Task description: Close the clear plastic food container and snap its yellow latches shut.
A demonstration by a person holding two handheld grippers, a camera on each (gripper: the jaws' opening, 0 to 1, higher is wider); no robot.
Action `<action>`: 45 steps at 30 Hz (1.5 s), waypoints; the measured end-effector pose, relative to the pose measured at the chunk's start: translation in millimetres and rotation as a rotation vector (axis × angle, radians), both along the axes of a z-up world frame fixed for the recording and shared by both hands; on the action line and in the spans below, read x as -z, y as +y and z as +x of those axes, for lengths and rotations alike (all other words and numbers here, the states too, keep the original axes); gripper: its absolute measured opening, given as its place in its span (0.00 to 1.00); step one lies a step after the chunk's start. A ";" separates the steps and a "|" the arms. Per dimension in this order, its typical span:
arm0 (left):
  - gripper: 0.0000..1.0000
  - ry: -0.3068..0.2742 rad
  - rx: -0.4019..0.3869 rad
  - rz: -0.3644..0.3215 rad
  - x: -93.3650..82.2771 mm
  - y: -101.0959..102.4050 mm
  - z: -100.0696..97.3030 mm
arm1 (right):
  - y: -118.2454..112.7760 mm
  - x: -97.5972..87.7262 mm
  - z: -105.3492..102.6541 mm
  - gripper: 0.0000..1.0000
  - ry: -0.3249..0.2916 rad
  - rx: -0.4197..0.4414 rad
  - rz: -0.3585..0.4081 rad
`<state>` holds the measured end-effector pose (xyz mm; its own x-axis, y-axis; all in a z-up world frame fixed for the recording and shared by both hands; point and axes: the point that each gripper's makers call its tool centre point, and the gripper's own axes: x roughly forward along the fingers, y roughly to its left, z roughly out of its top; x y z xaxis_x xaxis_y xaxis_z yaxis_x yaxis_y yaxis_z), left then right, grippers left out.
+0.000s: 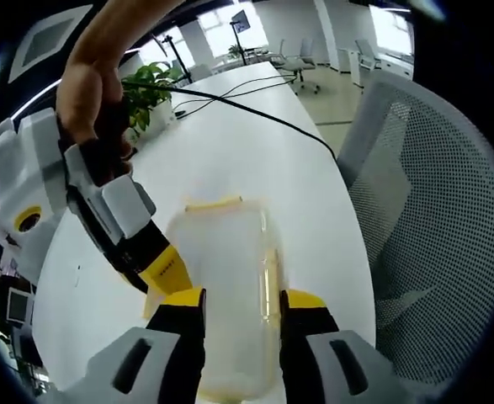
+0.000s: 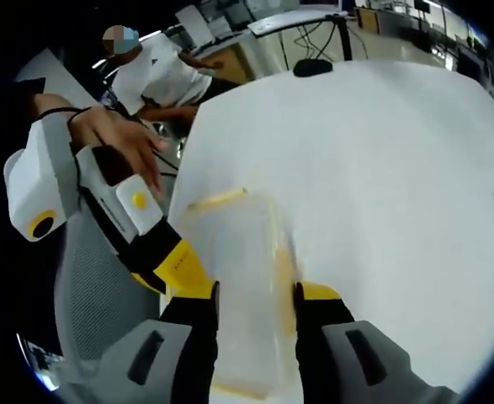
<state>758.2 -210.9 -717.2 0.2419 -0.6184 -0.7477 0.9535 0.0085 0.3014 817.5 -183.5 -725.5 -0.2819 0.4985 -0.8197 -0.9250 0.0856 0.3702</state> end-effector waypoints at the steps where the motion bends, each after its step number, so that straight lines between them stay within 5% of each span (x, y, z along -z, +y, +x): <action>1: 0.28 0.001 0.001 0.000 0.2 0.2 -0.2 | 0.0 -0.1 -0.3 0.32 0.003 0.004 0.000; 30: 0.33 0.020 -0.056 -0.045 -8.8 10.4 -6.7 | -6.3 -15.3 -1.9 0.36 -0.100 0.011 0.025; 45: 0.38 0.068 -0.187 -0.116 -21.5 26.1 2.9 | -28.3 -28.4 -7.4 0.39 -0.169 0.054 0.046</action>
